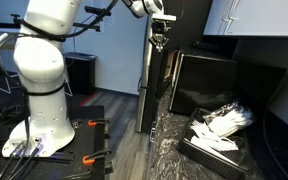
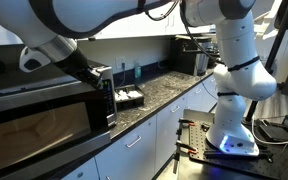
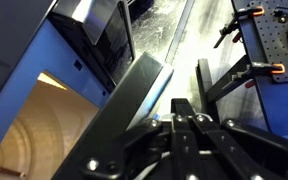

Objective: Close the microwave door

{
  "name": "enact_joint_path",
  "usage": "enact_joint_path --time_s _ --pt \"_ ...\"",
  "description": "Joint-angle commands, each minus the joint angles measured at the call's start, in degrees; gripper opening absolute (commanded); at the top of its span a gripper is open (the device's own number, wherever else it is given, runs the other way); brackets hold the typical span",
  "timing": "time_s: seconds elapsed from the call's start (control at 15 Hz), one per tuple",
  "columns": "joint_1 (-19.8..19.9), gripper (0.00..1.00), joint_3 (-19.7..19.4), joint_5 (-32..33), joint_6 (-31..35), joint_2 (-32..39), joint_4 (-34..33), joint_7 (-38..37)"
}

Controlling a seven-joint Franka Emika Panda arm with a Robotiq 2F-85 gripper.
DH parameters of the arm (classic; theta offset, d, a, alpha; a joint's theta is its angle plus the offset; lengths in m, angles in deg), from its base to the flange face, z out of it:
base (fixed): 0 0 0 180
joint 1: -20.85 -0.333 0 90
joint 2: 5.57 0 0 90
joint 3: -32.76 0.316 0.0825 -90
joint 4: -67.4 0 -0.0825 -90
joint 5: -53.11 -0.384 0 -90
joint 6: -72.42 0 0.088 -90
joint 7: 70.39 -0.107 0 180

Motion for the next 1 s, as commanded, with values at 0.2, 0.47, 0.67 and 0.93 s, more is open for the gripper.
enact_joint_path --time_s 0.2,0.47,0.67,0.93 --pt "1.9 0.00 -1.7 2.7 8.3 -3.9 7.3 -1.0" --pt "1.5 0.00 -1.7 6.2 9.5 -4.8 8.0 -0.7" --pt "2.3 0.00 -1.2 7.2 15.7 -5.5 9.9 0.2" --pt "4.4 0.00 -1.3 6.5 27.8 -8.3 16.7 2.7"
